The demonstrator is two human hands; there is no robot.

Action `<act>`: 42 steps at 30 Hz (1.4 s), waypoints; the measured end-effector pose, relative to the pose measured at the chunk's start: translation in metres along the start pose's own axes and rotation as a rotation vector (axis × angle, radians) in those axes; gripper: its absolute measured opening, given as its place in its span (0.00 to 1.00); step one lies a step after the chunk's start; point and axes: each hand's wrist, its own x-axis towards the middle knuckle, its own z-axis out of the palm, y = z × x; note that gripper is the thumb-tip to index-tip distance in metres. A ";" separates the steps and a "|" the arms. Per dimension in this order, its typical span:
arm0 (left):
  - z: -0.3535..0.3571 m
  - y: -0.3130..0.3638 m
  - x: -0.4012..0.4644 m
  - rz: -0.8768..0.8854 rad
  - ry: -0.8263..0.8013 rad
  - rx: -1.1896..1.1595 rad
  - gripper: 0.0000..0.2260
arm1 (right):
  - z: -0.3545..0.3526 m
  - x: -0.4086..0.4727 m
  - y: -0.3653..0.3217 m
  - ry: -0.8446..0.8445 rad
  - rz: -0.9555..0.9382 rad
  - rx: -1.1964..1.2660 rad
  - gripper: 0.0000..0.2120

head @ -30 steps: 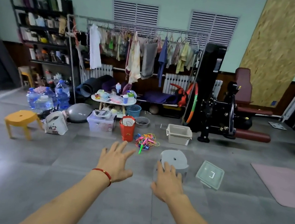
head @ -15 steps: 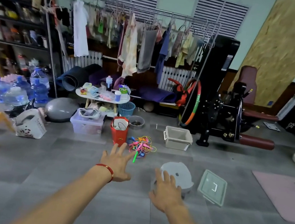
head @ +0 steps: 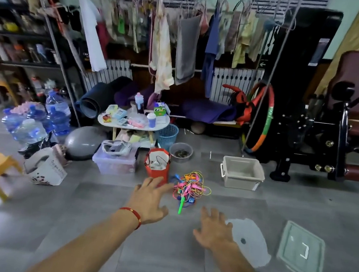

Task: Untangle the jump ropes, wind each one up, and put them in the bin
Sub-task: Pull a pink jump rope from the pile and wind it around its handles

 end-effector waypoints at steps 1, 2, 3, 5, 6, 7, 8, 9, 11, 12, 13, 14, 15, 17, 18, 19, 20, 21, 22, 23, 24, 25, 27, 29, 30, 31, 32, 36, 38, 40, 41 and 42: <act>-0.003 -0.004 0.018 -0.002 0.007 -0.014 0.33 | -0.009 0.018 0.001 -0.005 -0.007 0.002 0.36; -0.006 -0.009 0.036 0.000 0.022 -0.033 0.32 | -0.016 0.035 0.001 -0.011 -0.015 0.005 0.35; -0.008 -0.013 0.054 0.004 0.046 -0.060 0.31 | -0.021 0.052 0.001 -0.018 -0.026 0.006 0.34; -0.010 -0.023 0.094 0.009 0.095 -0.123 0.30 | -0.028 0.089 0.002 -0.029 -0.046 -0.007 0.31; -0.010 -0.029 0.115 0.011 0.105 -0.149 0.30 | -0.031 0.108 0.002 -0.037 -0.046 -0.019 0.30; -0.008 -0.035 0.138 0.016 0.099 -0.159 0.30 | -0.035 0.126 0.001 -0.046 -0.040 -0.031 0.30; -0.005 -0.044 0.161 0.025 0.087 -0.157 0.31 | -0.038 0.146 0.000 -0.059 -0.026 -0.040 0.30; -0.001 -0.052 0.184 0.036 0.073 -0.152 0.31 | -0.040 0.166 -0.002 -0.069 -0.008 -0.046 0.30; 0.009 -0.070 0.230 0.049 0.052 -0.141 0.31 | -0.047 0.201 -0.008 -0.073 0.028 -0.040 0.31; 0.013 -0.079 0.252 0.061 0.043 -0.133 0.29 | -0.051 0.217 -0.011 -0.067 0.044 -0.027 0.32; 0.017 -0.086 0.272 0.075 0.033 -0.123 0.28 | -0.055 0.230 -0.014 -0.061 0.064 -0.011 0.32; 0.019 -0.092 0.292 0.090 0.018 -0.118 0.28 | -0.058 0.243 -0.017 -0.050 0.086 0.004 0.32; 0.020 -0.097 0.311 0.100 0.001 -0.119 0.27 | -0.062 0.256 -0.020 -0.043 0.106 0.011 0.31; 0.018 -0.104 0.350 0.125 -0.020 -0.134 0.25 | -0.070 0.283 -0.022 -0.050 0.135 0.034 0.29; 0.017 -0.106 0.369 0.138 -0.024 -0.147 0.24 | -0.073 0.295 -0.021 -0.057 0.146 0.050 0.28; 0.016 -0.106 0.387 0.144 -0.033 -0.163 0.23 | -0.076 0.308 -0.019 -0.058 0.157 0.063 0.27; 0.016 -0.107 0.406 0.149 -0.049 -0.174 0.23 | -0.078 0.322 -0.016 -0.062 0.168 0.075 0.26; 0.015 -0.105 0.424 0.159 -0.066 -0.179 0.24 | -0.080 0.336 -0.011 -0.066 0.178 0.086 0.26; 0.015 -0.103 0.442 0.170 -0.080 -0.183 0.26 | -0.082 0.351 -0.007 -0.073 0.188 0.100 0.26; 0.014 -0.100 0.460 0.178 -0.089 -0.187 0.27 | -0.085 0.367 -0.002 -0.084 0.193 0.114 0.26; 0.013 -0.097 0.477 0.187 -0.092 -0.193 0.28 | -0.089 0.384 0.004 -0.097 0.192 0.128 0.27; 0.012 -0.092 0.492 0.191 -0.090 -0.200 0.28 | -0.091 0.401 0.010 -0.108 0.187 0.138 0.27; 0.011 -0.083 0.521 0.189 -0.094 -0.205 0.28 | -0.100 0.434 0.022 -0.135 0.180 0.150 0.28; 0.012 -0.072 0.550 0.177 -0.148 -0.187 0.28 | -0.109 0.461 0.038 -0.163 0.186 0.172 0.29; 0.013 -0.068 0.565 0.161 -0.183 -0.171 0.27 | -0.114 0.474 0.047 -0.176 0.186 0.179 0.29; 0.015 -0.063 0.580 0.144 -0.214 -0.160 0.27 | -0.119 0.486 0.057 -0.187 0.190 0.185 0.29; 0.016 -0.058 0.595 0.134 -0.240 -0.157 0.27 | -0.125 0.498 0.067 -0.195 0.202 0.190 0.28; 0.015 -0.037 0.655 0.129 -0.281 -0.147 0.31 | -0.149 0.545 0.101 -0.219 0.269 0.208 0.27; 0.017 -0.028 0.684 0.149 -0.288 -0.146 0.30 | -0.158 0.564 0.113 -0.229 0.280 0.211 0.27; 0.021 -0.020 0.714 0.155 -0.290 -0.165 0.26 | -0.167 0.582 0.124 -0.231 0.288 0.212 0.26; 0.024 -0.016 0.730 0.159 -0.289 -0.178 0.25 | -0.172 0.591 0.129 -0.226 0.292 0.210 0.25; 0.027 -0.012 0.745 0.171 -0.288 -0.190 0.24 | -0.176 0.601 0.134 -0.212 0.297 0.207 0.25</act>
